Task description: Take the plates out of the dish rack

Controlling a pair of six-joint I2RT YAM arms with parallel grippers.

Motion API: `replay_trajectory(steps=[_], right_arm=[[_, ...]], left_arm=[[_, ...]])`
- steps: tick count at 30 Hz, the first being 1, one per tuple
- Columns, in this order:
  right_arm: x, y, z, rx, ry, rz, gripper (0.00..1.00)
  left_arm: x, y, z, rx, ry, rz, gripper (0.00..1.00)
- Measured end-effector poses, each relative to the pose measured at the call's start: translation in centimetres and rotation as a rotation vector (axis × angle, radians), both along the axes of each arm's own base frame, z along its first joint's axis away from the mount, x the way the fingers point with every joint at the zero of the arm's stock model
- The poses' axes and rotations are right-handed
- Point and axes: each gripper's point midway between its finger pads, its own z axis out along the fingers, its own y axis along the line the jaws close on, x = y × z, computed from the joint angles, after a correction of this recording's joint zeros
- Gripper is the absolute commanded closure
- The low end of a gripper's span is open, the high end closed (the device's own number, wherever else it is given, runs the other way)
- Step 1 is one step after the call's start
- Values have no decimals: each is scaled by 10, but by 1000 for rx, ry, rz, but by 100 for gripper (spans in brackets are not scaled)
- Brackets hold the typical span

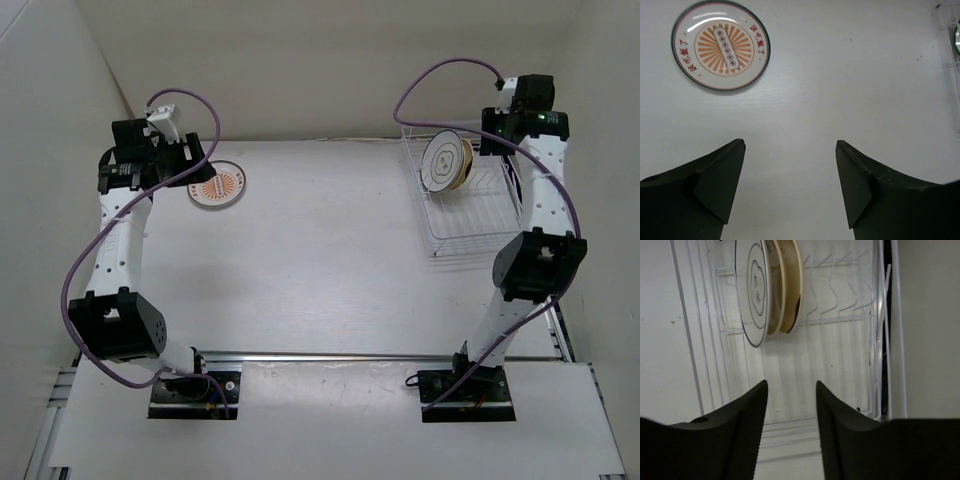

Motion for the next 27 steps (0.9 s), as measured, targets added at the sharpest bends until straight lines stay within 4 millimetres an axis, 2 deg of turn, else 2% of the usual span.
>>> replay_trajectory(steps=[1, 4, 7, 10, 16, 20, 27], right_arm=[[7, 2, -7, 5, 10, 2, 65], [25, 10, -29, 20, 44, 11, 73], [39, 17, -45, 25, 67, 25, 74], [49, 25, -54, 30, 75, 42, 74], [64, 26, -58, 32, 59, 49, 74], [72, 25, -63, 30, 56, 50, 70], [80, 25, -86, 31, 90, 53, 66]], left_arm=[[-4, -1, -6, -4, 15, -14, 16], [-19, -5, -28, -15, 75, -55, 15], [-34, -9, -46, -20, 126, -90, 15], [-48, -12, -54, -12, 150, -113, 13], [-67, -14, -43, 16, 114, -136, 12], [-71, -13, -36, 28, 93, -142, 11], [-73, -13, -39, 36, 103, -149, 11]])
